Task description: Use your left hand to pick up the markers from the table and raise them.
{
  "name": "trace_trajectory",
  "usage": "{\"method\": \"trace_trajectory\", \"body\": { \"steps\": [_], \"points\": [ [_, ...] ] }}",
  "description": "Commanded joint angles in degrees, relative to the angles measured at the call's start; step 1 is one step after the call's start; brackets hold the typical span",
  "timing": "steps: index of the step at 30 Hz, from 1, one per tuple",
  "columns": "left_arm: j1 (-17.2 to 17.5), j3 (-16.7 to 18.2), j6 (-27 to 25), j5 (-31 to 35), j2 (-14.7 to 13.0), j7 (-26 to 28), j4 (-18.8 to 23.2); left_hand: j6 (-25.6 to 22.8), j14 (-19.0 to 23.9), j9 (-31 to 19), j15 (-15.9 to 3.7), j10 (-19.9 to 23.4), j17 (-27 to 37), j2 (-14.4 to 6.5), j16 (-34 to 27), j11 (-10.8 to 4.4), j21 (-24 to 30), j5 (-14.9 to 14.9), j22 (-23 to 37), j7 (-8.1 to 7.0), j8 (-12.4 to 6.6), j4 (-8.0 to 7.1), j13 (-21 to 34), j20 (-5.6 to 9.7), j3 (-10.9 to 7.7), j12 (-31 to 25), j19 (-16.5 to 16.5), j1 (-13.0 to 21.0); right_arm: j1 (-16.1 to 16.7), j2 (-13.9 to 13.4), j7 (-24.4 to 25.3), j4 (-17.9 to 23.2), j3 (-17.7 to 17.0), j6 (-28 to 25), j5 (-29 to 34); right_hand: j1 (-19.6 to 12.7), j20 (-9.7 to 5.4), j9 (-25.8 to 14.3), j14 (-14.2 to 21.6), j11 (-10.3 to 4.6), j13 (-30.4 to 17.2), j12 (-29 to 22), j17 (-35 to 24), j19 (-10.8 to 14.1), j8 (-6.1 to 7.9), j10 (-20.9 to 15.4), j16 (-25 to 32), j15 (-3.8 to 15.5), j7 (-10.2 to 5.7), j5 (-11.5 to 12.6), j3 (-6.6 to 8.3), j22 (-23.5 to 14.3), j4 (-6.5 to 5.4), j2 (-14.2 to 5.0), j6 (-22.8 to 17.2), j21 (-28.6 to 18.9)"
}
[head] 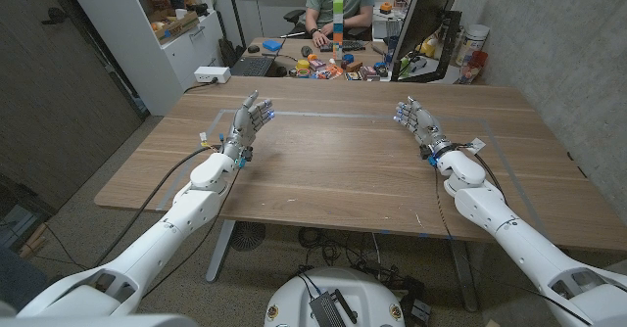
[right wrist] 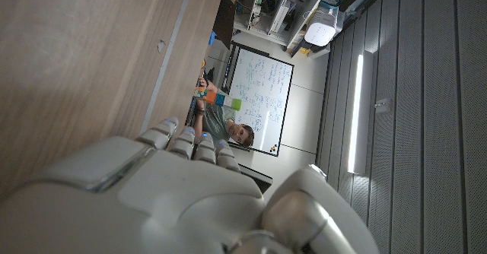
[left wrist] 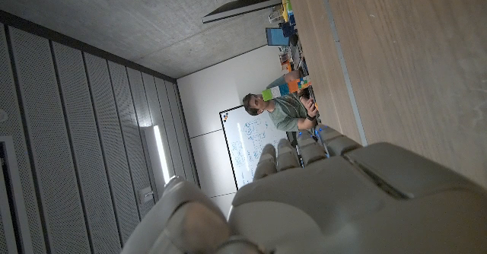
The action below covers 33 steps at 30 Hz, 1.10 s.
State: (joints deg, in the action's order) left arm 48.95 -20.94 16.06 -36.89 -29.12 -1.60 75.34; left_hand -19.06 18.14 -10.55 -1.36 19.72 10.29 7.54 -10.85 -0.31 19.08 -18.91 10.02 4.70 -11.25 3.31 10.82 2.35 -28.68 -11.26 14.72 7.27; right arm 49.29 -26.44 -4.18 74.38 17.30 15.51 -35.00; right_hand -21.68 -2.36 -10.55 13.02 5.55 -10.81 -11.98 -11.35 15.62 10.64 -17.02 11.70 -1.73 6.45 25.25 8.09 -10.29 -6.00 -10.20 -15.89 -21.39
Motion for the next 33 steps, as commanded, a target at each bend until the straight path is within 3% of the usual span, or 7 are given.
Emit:
{"method": "trace_trajectory", "body": {
  "steps": [1, 17, 25, 33],
  "points": [
    [1.3, 1.2, -1.1, 1.1, 0.9, -0.4, 0.9, -0.6, 0.4, -0.3, -0.16, 0.3, 0.2, 0.4, -0.2, -0.06, 0.2, -0.2, 0.1, -0.05, -0.22, 0.09, 0.3, 2.75, -0.31, -0.4, 0.4, 0.0, 2.0, 7.1, -5.8, 0.3, -8.9, -4.1, 7.9, -0.4, -0.51, -0.1, 0.8, 0.06, -0.2, -0.4, -0.2, 0.8, 0.44, -0.7, 0.4, 0.0, 0.03, 0.3, 0.38, -0.2, 0.08, 0.06, -0.5, -0.2],
    [2.0, 2.3, -3.3, 3.7, 0.1, 1.0, 3.3, -0.7, 0.4, -0.3, -0.18, 0.5, 0.2, 0.2, -0.3, -0.25, -0.3, -0.3, 0.1, -0.19, -0.26, 0.41, 0.3, 2.0, -0.29, -0.4, 0.1, 0.2, 3.6, 13.1, -9.6, 2.1, -16.0, -6.6, 14.7, -0.4, -0.48, -0.1, 0.9, 0.0, -0.1, -0.4, -0.2, 0.9, 0.45, -0.8, 0.4, -0.12, -0.02, 0.2, 0.42, -0.2, 0.09, 0.06, -0.6, -0.2],
    [1.7, 2.5, -4.5, 6.5, -2.4, 1.8, 4.6, -1.0, 0.5, -0.3, -0.5, 0.7, 0.1, 0.1, -0.3, -0.68, -0.7, -0.5, 0.1, -0.46, -0.36, 1.08, 0.3, 1.62, -0.57, -0.5, 0.0, 1.1, 4.6, 14.5, -10.2, 3.2, -17.7, -7.3, 16.2, -0.4, -0.45, -0.1, 0.9, 0.09, -0.1, -0.4, -0.2, 0.9, 0.46, -0.9, 0.4, -0.12, -0.09, 0.2, 0.45, -0.3, 0.1, 0.06, -0.6, -0.1],
    [-0.6, 0.3, -4.4, 12.3, -4.7, 2.2, 3.3, -1.6, 1.3, -0.3, -1.05, 1.4, 0.0, -0.2, -0.5, -1.34, -1.1, -0.8, 0.1, -1.34, -0.62, 2.32, 0.3, 0.76, -1.17, -0.7, 0.4, 3.0, 4.8, 15.3, -10.9, 3.5, -18.2, -7.5, 17.6, -0.3, -0.43, -0.1, 1.0, 0.07, -0.1, -0.4, -0.2, 1.0, 0.47, -0.9, 0.4, -0.17, -0.28, 0.2, 0.49, -0.3, 0.11, 0.05, -0.7, 0.0]
  ]
}}
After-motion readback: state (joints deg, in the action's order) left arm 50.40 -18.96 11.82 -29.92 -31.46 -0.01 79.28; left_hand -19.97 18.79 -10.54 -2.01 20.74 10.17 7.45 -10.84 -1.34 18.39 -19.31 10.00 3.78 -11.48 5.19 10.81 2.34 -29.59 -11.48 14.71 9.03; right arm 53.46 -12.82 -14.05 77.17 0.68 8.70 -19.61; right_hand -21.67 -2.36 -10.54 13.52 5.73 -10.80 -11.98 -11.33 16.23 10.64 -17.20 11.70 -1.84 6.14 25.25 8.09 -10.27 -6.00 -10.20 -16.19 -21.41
